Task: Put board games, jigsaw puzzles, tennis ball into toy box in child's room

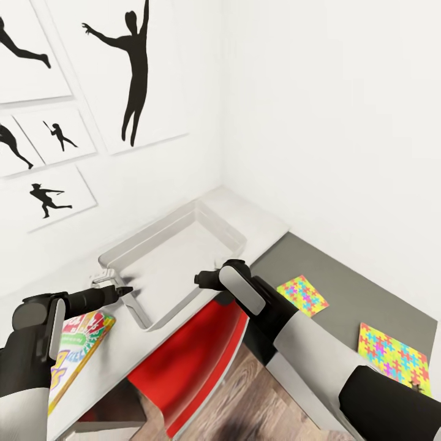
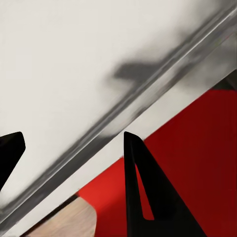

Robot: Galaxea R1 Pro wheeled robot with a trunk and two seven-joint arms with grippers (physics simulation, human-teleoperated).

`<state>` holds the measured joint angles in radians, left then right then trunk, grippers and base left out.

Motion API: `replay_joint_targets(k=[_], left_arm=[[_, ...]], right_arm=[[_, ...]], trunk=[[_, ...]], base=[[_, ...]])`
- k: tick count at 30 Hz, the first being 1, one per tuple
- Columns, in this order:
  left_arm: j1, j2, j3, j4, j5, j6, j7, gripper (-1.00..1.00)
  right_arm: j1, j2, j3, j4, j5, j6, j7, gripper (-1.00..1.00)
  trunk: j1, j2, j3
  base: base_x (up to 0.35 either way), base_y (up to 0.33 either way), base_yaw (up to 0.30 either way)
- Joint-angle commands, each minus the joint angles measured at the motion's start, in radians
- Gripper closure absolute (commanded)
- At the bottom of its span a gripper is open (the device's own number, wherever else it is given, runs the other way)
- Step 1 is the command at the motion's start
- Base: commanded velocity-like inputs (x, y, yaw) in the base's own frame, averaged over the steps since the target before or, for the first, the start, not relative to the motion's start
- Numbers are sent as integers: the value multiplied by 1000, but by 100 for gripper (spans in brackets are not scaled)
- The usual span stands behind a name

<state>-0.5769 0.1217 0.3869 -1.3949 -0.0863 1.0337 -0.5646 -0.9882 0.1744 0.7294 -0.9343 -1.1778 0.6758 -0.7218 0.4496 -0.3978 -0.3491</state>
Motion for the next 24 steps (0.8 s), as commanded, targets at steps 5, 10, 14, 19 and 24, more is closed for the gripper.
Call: replay_joint_targets(k=[5,10,14,19,24], left_arm=[[-1,1,1,-1,-1,3,-9,100],[-1,1,2,-1,-1,3,-9,100],[-1,0,1,-1,-1,3,-9,100],[-1,0,2,-1,-1,3,-9,100],[-1,0,1,-1,-1,3,-9,100]], right_arm=[[-1,0,2,-1,-8,2,-10,100],[-1,0,2,0,-8,2,-10,100],[-1,0,2,0,-8,2,-10,100],[-1,0,2,0,-8,2,-10,100],[-1,0,2,0,-8,2,-10,100]], trunk=[[0,-2,-2],[0,-2,-5],[0,-2,-10],[0,-2,-18],[0,-2,-25]], base=[[-104,75,0],[-17,13,0],[-3,2,0],[0,0,0],[0,0,0]])
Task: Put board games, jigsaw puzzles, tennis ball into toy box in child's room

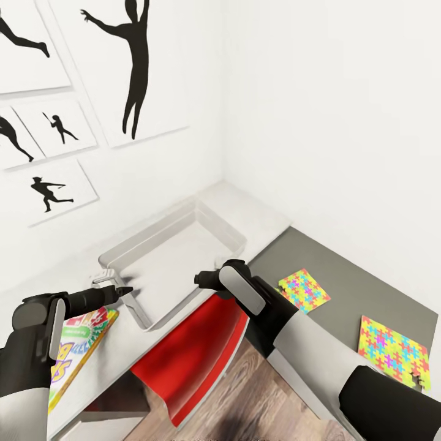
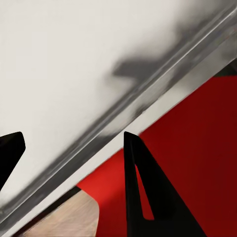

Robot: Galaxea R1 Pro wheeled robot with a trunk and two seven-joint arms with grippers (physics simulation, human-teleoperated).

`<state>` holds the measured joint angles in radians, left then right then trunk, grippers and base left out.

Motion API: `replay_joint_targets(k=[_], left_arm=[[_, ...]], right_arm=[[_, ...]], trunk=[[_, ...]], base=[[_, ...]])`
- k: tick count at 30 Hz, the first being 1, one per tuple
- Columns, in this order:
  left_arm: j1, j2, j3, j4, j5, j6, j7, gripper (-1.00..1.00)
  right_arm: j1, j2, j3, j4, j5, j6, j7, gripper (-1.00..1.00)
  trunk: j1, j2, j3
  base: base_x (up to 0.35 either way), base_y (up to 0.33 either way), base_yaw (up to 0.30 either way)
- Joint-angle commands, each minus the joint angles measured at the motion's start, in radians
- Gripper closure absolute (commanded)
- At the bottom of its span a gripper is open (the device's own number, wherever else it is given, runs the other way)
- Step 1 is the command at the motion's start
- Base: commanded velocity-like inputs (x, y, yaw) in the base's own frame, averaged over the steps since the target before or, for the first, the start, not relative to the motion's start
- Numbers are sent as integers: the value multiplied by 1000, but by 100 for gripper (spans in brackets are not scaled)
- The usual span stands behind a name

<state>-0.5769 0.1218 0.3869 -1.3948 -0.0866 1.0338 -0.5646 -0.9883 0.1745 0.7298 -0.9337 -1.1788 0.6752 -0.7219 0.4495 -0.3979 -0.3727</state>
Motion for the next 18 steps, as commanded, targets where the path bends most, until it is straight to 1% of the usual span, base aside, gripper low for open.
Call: replay_joint_targets(k=[1,5,15,16,18], left_arm=[[-1,0,2,-1,-1,3,-9,100],[-1,-1,2,-1,-1,3,-9,100],[-1,-1,2,-1,-1,3,-9,100],[-1,-1,1,-1,-1,3,-9,-100],[-1,-1,1,-1,0,3,-9,-100]], right_arm=[[-1,0,2,-1,-7,3,-10,100],[-1,0,2,-1,-7,3,-10,100],[-3,0,1,-1,-7,4,-8,100],[-3,0,1,-1,-7,4,-9,-100],[-3,0,0,-1,-7,4,-8,-100]], trunk=[[0,-2,-3],[0,-2,-8],[0,-2,-9],[0,-2,-9],[0,-2,-9]], base=[[0,0,0],[0,0,0],[0,0,0],[0,0,0],[0,0,0]])
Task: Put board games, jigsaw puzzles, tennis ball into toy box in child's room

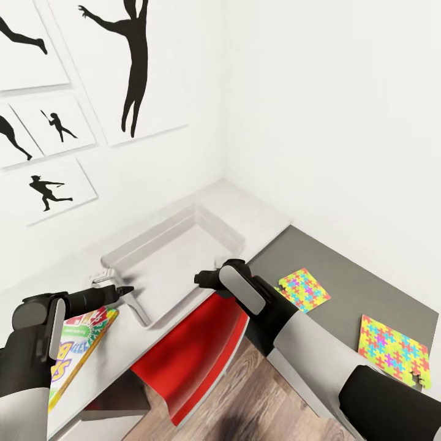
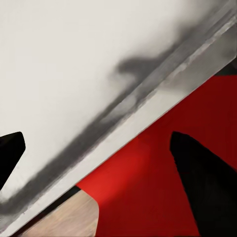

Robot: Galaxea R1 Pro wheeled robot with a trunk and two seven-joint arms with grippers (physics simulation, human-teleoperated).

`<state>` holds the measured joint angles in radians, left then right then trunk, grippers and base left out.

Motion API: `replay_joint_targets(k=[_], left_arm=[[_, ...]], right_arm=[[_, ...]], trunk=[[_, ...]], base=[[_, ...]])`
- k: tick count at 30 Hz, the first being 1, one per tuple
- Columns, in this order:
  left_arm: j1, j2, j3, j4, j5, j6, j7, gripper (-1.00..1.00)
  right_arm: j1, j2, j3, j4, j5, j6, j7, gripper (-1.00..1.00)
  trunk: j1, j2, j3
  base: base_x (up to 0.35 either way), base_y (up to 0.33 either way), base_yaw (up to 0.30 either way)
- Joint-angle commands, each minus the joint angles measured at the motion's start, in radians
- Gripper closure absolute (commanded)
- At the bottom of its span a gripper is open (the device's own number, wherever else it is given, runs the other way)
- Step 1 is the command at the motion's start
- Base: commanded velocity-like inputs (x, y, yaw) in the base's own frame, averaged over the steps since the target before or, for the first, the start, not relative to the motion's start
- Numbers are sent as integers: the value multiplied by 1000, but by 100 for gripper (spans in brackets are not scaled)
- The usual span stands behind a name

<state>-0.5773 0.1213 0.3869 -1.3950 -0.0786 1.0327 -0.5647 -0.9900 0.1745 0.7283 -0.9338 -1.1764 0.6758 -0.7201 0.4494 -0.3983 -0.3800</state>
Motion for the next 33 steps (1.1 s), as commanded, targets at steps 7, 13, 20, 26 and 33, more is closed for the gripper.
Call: replay_joint_targets(k=[7,13,20,26,33], left_arm=[[-1,0,1,-2,-8,4,-9,-100],[-1,1,1,-5,-8,6,-9,-100],[-1,7,10,-14,-7,9,-12,-100],[-1,11,48,-35,-2,12,-71,-100],[0,27,58,-42,-2,12,-122,-100]], right_arm=[[-1,0,2,0,-9,4,-10,-100],[-1,0,2,-1,-10,4,-10,-100],[0,0,2,-19,-10,4,-11,-100],[1,0,2,-91,-9,5,-13,-100],[1,0,1,-108,-9,5,-14,-100]], trunk=[[1,-2,-2],[1,-2,-2],[1,-2,4],[1,-2,13],[1,-2,24]], base=[[0,0,0],[0,0,0],[0,0,0],[0,0,0],[0,0,0]])
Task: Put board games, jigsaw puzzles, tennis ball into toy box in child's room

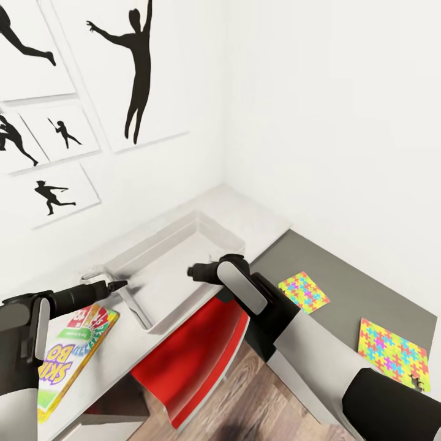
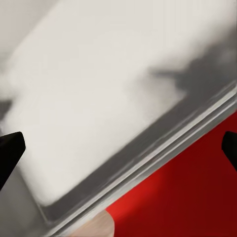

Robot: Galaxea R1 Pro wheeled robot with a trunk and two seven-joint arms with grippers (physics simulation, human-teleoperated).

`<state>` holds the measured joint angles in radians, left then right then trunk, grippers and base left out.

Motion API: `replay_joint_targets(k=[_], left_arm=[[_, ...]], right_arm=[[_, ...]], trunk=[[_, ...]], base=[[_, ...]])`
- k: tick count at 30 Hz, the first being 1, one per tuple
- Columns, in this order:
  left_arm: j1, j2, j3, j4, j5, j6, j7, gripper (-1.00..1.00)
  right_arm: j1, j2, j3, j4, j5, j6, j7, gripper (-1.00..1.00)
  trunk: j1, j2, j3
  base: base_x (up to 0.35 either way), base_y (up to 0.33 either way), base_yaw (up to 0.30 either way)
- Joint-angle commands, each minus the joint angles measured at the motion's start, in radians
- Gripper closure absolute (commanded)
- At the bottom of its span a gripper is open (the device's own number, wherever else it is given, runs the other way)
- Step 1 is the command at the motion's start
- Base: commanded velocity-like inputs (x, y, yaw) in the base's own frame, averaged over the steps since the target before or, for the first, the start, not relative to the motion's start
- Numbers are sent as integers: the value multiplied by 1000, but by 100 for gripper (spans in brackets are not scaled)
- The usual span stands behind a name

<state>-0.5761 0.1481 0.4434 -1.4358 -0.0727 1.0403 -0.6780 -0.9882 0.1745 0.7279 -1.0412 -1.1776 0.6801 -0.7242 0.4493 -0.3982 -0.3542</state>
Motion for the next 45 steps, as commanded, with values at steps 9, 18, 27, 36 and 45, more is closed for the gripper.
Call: replay_joint_targets(k=[9,18,27,36,45], left_arm=[[-1,28,39,-4,-7,6,-91,-100],[-1,82,62,-5,-7,7,-202,-100],[5,165,126,-5,-9,7,-433,-100],[34,273,193,-2,-16,4,-764,-100],[111,318,232,0,-10,-5,-893,-100]], right_arm=[[1,0,-1,-44,-8,-1,-13,-100],[13,0,-5,-219,-12,11,-19,-100],[51,-61,-5,-410,-21,13,-13,-100],[197,-210,-37,-541,-43,5,110,-100],[356,-312,-222,-552,-44,-1,586,-100]], trunk=[[1,-2,13],[1,-2,27],[1,-2,41],[1,-2,55],[1,-2,70]], base=[[0,0,0],[0,0,0],[0,0,0],[0,0,0],[0,0,0]])
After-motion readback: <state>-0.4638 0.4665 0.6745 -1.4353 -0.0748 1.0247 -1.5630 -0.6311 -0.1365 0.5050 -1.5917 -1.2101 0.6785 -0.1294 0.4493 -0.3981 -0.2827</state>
